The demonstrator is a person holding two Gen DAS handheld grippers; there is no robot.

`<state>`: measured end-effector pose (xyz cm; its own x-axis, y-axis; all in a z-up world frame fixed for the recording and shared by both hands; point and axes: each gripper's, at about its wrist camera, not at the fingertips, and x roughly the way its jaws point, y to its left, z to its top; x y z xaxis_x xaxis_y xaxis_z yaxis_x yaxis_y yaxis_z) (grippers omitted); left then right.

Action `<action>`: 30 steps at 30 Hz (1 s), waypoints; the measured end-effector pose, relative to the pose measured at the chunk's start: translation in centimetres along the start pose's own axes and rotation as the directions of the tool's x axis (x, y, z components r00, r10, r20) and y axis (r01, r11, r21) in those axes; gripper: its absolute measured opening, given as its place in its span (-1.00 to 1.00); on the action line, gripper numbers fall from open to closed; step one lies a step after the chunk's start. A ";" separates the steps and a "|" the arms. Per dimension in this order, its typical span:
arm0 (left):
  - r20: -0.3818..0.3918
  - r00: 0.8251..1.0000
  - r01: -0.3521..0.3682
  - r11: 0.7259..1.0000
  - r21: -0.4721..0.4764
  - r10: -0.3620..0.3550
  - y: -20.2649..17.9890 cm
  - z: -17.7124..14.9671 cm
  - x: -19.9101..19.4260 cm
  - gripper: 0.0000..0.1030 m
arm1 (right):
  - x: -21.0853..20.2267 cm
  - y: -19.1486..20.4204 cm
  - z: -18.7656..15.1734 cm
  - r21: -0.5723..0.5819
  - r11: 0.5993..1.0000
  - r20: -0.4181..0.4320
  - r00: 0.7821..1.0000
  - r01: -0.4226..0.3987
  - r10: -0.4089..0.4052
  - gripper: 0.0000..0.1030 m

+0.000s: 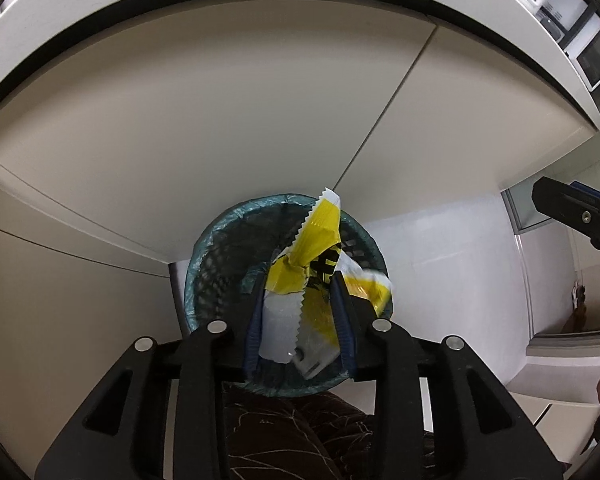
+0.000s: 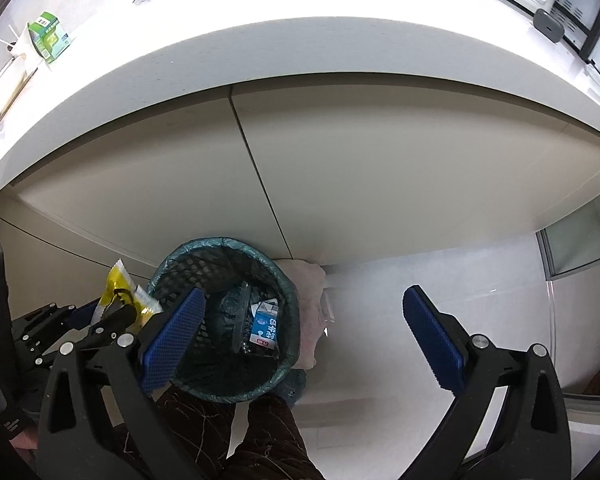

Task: Collect trash
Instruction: 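Open the left tool over the bin while the right tool releases the milk carton, then raise both tools back up over the counter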

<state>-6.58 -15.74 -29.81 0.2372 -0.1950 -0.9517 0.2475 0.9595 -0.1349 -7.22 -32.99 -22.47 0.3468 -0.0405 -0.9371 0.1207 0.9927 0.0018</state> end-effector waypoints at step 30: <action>0.160 0.985 -0.045 0.991 -0.130 0.066 3.5 3.5 -11.8 0.88 | -6.4 3.7 4.8 -0.110 0.994 0.154 0.987 -0.016 0.033 0.85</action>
<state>-5.26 -10.74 -18.08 0.4001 -0.1617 -0.9021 0.1125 0.9855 -0.1267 -4.49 -29.61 -14.79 0.4900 -0.0250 -0.8713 0.0125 0.9997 -0.0216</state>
